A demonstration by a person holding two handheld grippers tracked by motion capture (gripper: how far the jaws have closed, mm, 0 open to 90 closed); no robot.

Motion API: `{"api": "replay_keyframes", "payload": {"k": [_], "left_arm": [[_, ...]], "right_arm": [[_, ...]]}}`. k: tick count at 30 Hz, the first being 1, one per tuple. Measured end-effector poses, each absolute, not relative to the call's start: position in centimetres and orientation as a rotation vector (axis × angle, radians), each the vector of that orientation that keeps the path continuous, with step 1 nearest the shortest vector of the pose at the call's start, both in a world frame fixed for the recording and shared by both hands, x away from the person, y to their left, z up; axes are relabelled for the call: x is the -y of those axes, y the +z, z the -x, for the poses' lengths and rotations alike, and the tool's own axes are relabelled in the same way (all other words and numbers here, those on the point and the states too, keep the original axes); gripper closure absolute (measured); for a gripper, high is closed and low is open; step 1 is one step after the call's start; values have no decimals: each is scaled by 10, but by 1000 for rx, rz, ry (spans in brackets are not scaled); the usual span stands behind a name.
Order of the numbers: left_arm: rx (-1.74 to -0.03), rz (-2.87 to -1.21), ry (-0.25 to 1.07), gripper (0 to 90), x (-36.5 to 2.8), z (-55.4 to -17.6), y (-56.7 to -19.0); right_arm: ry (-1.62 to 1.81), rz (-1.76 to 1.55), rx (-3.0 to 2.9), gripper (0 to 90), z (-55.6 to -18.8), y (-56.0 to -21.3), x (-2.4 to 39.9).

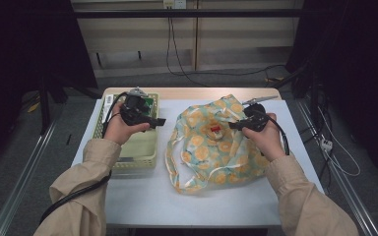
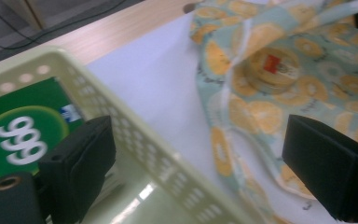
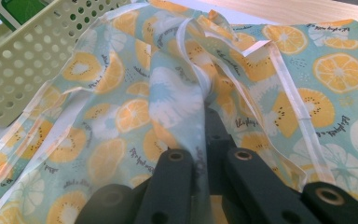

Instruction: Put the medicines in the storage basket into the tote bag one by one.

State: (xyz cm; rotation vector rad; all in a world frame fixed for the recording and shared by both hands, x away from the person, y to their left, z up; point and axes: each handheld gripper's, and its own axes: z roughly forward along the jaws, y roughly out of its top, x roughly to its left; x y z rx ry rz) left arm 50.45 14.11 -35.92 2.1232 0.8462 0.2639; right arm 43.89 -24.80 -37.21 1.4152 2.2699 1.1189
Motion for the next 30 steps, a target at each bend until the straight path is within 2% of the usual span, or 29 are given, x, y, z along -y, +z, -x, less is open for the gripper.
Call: {"api": "replay_keyframes", "payload": {"k": [8,12,16,30], "left_arm": [[-942,-2107,304,94,-155,-519,-370],[-989,-2097,376,91,-159,-525,-373],[-1031,-2063,373,85,-164,-530,-376],[-1154,-2108,473,46,-163,-549,-402]], "right_arm": [[1127,-1407,-2273,900,-438,-372,247],[1136,-1402,-2277,900,-437,-371,247],[1141,-1406,-2272,900,-437,-371,248],[1146,-1396,-2284,900,-436,-370,248]]}}
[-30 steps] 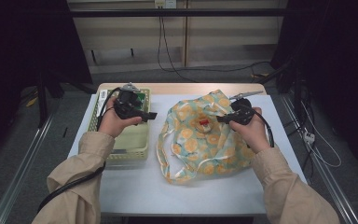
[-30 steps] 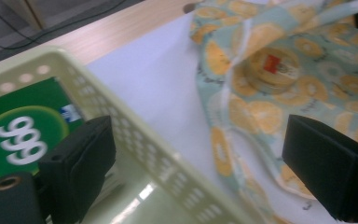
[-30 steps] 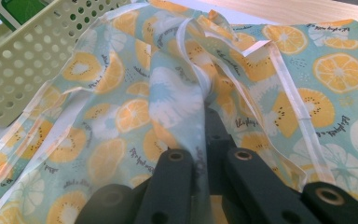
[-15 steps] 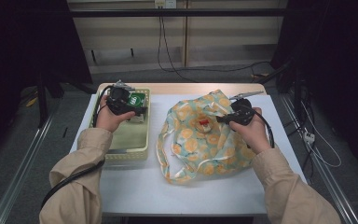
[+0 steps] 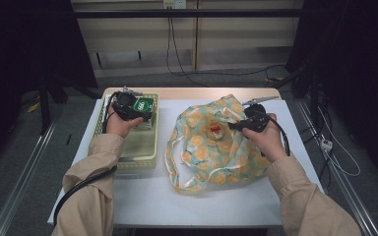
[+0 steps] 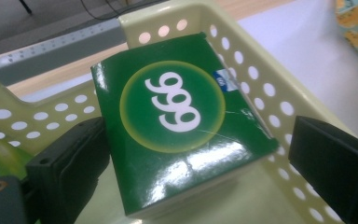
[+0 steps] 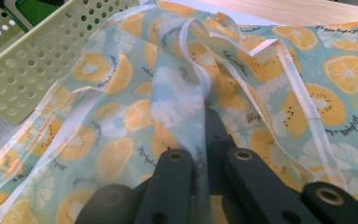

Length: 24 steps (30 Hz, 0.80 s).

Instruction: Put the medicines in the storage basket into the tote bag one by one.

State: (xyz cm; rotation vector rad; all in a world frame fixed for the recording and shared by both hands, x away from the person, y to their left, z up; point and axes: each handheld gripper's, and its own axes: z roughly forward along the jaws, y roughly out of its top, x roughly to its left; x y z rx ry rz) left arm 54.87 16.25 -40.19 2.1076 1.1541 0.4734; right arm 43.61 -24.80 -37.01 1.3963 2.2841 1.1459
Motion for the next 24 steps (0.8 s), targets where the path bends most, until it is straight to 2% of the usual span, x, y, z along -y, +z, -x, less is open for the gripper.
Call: {"api": "replay_keyframes", "payload": {"k": [9,11,14,24], "left_arm": [[-1253,-2087,453,50,-159,-555,-419],[-1261,-2079,458,111,-160,-554,-416],[-1287,-2083,454,144,-162,-552,-413],[-1277,-2037,404,157,-176,-535,-379]], "right_arm": [[1150,-1401,-2281,900,-436,-370,250],[1150,-1400,-2281,900,-436,-370,250],[1151,-1398,-2277,900,-436,-370,251],[1152,-1428,-2256,900,-433,-375,257]]}}
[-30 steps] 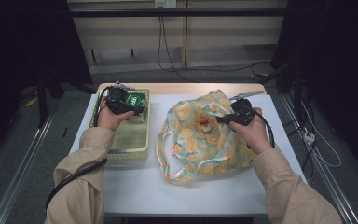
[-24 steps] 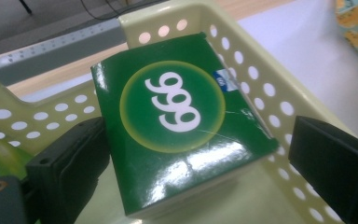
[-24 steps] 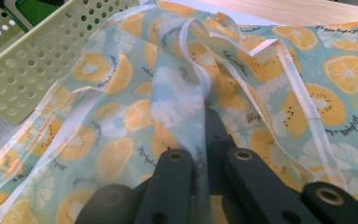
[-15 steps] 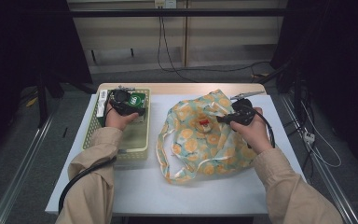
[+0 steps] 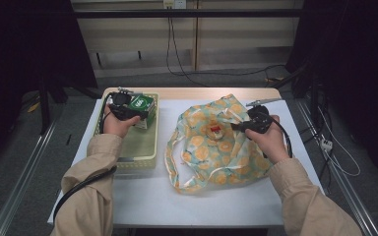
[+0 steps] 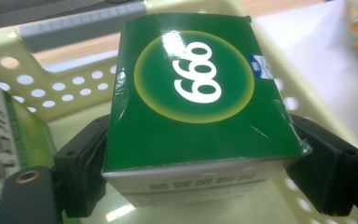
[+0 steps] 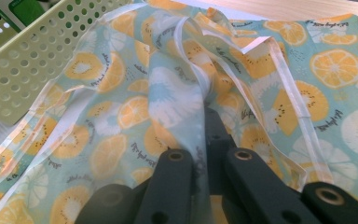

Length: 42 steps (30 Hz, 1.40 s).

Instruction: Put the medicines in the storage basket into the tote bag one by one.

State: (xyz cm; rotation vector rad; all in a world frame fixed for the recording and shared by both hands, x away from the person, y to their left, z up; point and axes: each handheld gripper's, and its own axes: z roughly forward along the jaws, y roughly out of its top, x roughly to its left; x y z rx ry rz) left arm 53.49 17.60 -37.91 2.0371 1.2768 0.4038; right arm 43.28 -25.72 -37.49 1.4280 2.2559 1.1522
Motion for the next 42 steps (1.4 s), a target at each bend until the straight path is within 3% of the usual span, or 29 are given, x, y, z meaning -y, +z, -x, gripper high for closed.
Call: {"api": "replay_keyframes", "payload": {"k": [6,9,16,24,34,42], "left_arm": [[-1199,-2044,373,159,-176,-523,-352],[-1169,-2077,436,159,-170,-516,-340],[-1143,-2055,429,161,-178,-508,-317],[-1092,-2033,368,161,-178,-500,-304],[-873,-2059,270,160,-125,-471,-297],[-662,-2119,100,159,-67,-446,-317]], "right_arm": [[1153,-1433,-2247,900,-431,-375,259],[1155,-1437,-2244,900,-430,-373,258],[1148,-1440,-2237,900,-429,-372,258],[1144,-1438,-2235,900,-430,-369,259],[1147,-1440,-2234,900,-434,-371,257],[1157,-1440,-2218,900,-433,-368,260]]}}
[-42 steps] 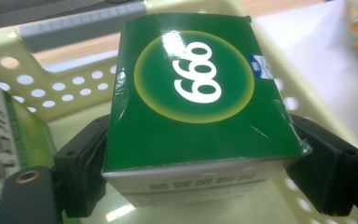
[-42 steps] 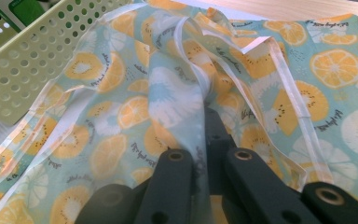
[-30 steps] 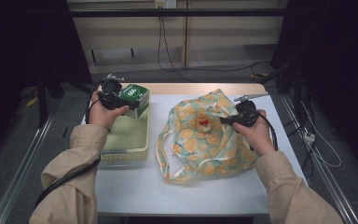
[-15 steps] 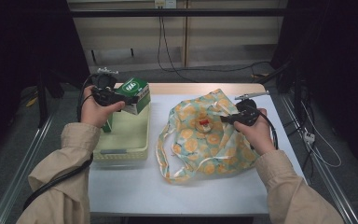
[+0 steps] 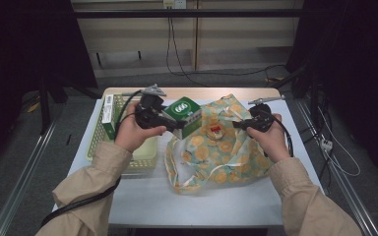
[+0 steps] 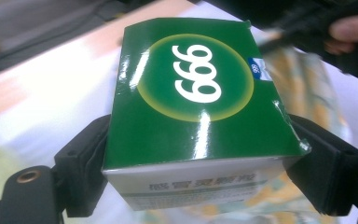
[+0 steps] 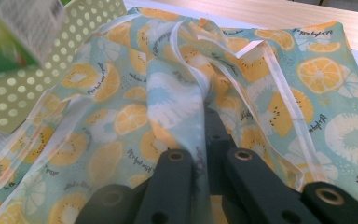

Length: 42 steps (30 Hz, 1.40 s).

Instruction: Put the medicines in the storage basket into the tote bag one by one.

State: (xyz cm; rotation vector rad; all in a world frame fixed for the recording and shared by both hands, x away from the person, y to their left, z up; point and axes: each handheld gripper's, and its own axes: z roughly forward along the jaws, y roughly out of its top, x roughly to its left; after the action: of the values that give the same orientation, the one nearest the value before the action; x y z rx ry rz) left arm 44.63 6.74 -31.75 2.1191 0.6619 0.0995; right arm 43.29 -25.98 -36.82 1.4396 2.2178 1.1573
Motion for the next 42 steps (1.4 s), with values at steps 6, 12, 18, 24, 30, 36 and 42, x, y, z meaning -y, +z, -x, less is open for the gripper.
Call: {"api": "replay_keyframes", "payload": {"k": [6,12,18,24,30,36,42], "left_arm": [[-612,-2198,73,159,-33,-439,-343],[-578,-2211,-15,159,-11,-442,-370],[-572,-2228,-30,158,10,-448,-389],[-555,-2228,-48,157,31,-454,-401],[-584,-2214,-24,157,46,-470,-409],[-638,-2189,19,157,59,-486,-413],[-676,-2137,56,151,72,-493,-420]], "right_arm": [[1168,-1435,-2224,900,-432,-367,258],[1184,-1423,-2222,900,-432,-365,256],[1182,-1408,-2225,900,-432,-360,255],[1186,-1404,-2216,900,-430,-353,258],[1197,-1405,-2209,900,-429,-349,260],[1201,-1399,-2221,900,-429,-351,258],[1201,-1402,-2219,900,-430,-353,258]]}}
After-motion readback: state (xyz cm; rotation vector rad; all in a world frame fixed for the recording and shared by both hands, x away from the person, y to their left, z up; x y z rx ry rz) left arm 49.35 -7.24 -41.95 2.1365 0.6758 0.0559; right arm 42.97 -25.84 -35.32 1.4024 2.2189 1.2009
